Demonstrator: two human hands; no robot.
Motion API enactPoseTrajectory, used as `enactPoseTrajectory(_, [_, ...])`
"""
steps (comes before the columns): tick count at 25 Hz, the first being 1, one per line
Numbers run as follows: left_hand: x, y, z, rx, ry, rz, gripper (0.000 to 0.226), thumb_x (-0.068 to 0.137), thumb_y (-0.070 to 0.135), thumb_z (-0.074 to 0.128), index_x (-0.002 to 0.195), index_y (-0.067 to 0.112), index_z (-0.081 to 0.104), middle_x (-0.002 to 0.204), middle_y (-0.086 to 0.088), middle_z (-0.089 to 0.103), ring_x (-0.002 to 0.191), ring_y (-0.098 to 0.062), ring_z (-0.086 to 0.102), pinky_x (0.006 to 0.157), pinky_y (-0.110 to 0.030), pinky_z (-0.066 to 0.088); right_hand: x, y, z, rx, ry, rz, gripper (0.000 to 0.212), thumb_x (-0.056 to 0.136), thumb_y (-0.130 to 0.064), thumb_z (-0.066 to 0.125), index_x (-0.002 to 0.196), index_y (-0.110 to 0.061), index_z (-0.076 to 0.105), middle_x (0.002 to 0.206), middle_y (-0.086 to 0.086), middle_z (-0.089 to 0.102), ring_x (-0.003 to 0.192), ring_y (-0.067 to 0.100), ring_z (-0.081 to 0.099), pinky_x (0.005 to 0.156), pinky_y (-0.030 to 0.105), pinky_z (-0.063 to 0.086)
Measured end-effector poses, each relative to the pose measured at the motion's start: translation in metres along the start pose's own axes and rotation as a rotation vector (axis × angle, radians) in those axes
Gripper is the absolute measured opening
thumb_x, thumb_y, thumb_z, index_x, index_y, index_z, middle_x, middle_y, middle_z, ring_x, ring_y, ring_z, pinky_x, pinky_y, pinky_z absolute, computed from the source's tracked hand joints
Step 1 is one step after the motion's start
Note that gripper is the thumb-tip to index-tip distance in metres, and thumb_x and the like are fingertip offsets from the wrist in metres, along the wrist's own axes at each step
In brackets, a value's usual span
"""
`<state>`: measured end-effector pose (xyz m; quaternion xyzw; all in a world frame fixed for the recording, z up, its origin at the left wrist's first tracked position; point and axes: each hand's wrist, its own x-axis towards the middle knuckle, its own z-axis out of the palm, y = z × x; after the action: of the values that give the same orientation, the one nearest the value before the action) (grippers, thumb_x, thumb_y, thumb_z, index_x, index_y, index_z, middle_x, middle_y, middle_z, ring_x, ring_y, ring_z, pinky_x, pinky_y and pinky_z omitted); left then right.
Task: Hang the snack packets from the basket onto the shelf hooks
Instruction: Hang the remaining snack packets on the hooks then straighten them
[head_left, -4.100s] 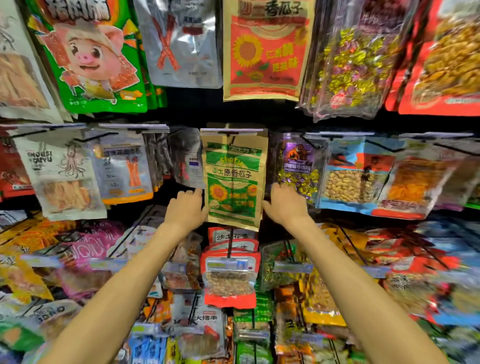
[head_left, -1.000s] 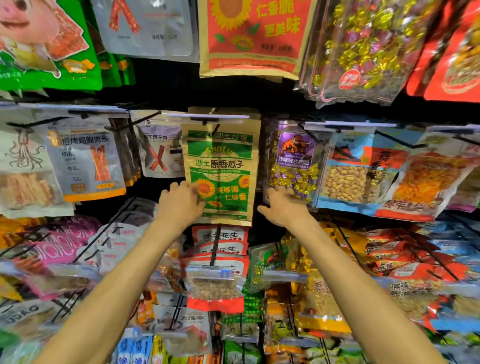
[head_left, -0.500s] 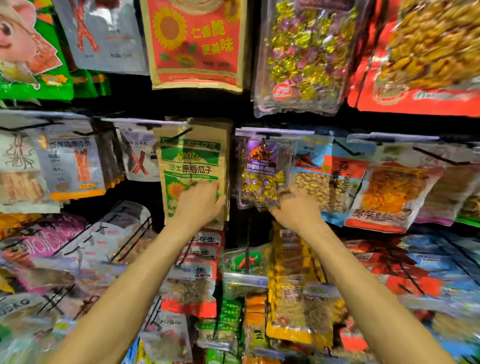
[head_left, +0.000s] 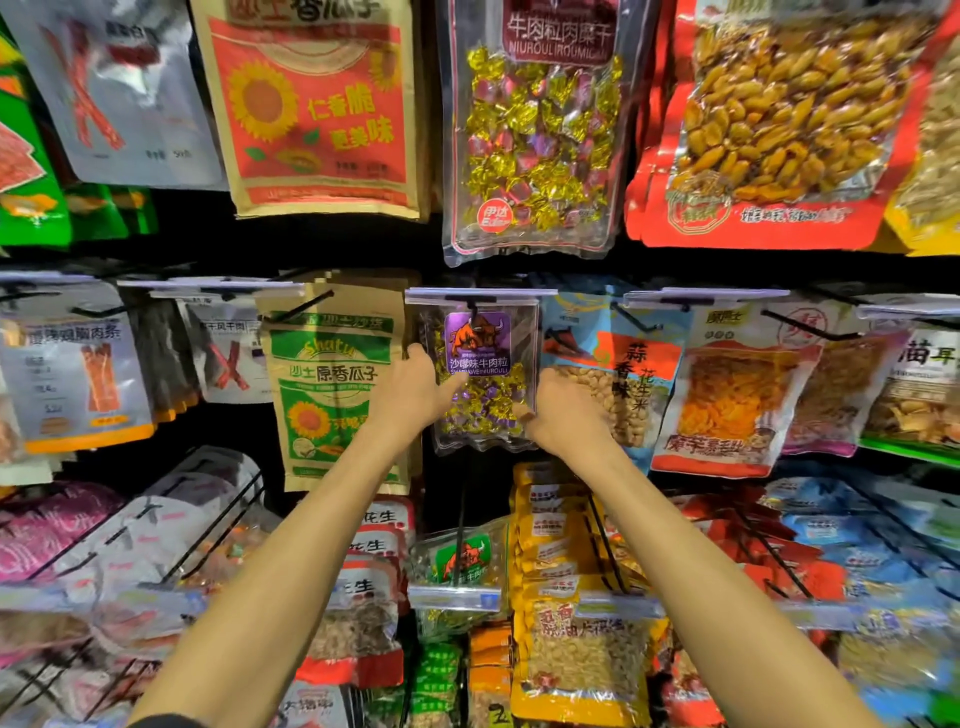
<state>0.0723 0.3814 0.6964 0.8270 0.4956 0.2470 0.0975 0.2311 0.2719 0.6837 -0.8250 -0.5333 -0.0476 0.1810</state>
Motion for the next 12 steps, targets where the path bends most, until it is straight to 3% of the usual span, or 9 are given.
enactPoseTrajectory(3, [0.007, -0.007, 0.007, -0.200, 0.044, -0.041, 0.075, 0.087, 0.061, 0.056, 0.132, 0.004, 0.039, 0.120, -0.015, 0.060, 0.104, -0.034, 0.061, 0.082, -0.050, 0.054, 0.007, 0.001, 0.011, 0.204, -0.009, 0.061, 0.060, 0.095, -0.049, 0.053, 0.126, 0.000, 0.038, 0.098, 0.012, 0.060, 0.089, 0.033, 0.062, 0.061, 0.037, 0.049])
enactPoseTrajectory(5, [0.004, -0.015, 0.014, -0.206, 0.083, -0.026, 0.057, 0.090, 0.059, 0.054, 0.115, 0.008, 0.047, 0.096, -0.005, 0.061, 0.089, -0.028, 0.063, 0.071, -0.043, 0.055, 0.010, 0.003, 0.023, 0.291, 0.012, 0.103, 0.061, 0.094, -0.054, 0.052, 0.122, -0.001, 0.040, 0.097, 0.012, 0.058, 0.082, 0.029, 0.059, 0.057, 0.036, 0.044])
enactPoseTrajectory(8, [-0.008, -0.020, 0.021, -0.225, 0.092, -0.008, 0.047, 0.094, 0.061, 0.044, 0.089, 0.014, 0.046, 0.072, 0.002, 0.046, 0.067, -0.022, 0.052, 0.053, -0.032, 0.038, 0.013, 0.008, 0.039, 0.342, 0.083, 0.086, 0.054, 0.091, -0.059, 0.052, 0.102, -0.006, 0.048, 0.095, 0.010, 0.053, 0.082, 0.026, 0.053, 0.061, 0.036, 0.039])
enactPoseTrajectory(10, [-0.016, -0.022, 0.029, -0.309, 0.105, 0.009, 0.044, 0.096, 0.057, 0.043, 0.087, 0.014, 0.044, 0.070, 0.001, 0.045, 0.061, -0.019, 0.048, 0.050, -0.030, 0.031, 0.009, 0.008, 0.047, 0.441, 0.126, 0.056, 0.047, 0.091, -0.056, 0.055, 0.083, -0.011, 0.043, 0.077, 0.003, 0.044, 0.070, 0.023, 0.047, 0.058, 0.035, 0.034])
enactPoseTrajectory(12, [-0.021, -0.026, 0.042, -0.459, 0.060, 0.021, 0.038, 0.098, 0.051, 0.046, 0.087, 0.015, 0.042, 0.074, 0.001, 0.042, 0.065, -0.017, 0.045, 0.053, -0.030, 0.032, 0.005, 0.008, 0.056, 0.587, 0.112, 0.069, 0.042, 0.092, -0.052, 0.056, 0.083, -0.015, 0.038, 0.069, -0.003, 0.037, 0.061, 0.017, 0.043, 0.054, 0.033, 0.031])
